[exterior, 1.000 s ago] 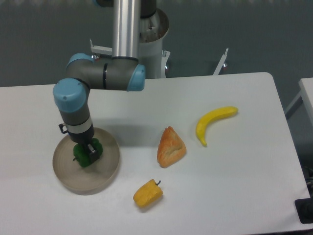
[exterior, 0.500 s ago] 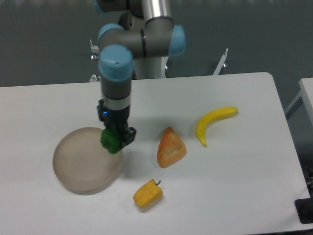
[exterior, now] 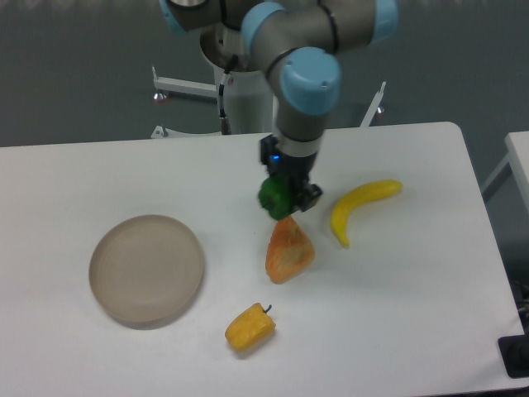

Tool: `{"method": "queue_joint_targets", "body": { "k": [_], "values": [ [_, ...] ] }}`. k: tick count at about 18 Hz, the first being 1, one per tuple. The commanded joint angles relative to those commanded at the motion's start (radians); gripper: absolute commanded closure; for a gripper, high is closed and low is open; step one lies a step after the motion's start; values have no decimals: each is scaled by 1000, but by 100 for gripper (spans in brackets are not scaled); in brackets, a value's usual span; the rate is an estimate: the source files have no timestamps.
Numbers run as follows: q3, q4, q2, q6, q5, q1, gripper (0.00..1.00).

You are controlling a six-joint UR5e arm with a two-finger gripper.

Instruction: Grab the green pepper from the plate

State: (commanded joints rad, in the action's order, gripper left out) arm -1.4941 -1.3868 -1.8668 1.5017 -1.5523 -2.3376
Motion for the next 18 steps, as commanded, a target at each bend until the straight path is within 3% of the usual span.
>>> {"method": "queue_joint_targets", "body": {
  "k": [3, 6, 18],
  "values": [
    [3, 9, -15, 69, -35, -2, 72],
    [12, 54, -28, 83, -35, -3, 70],
    [25, 57, -34, 83, -23, -5, 70]
  ]
}}
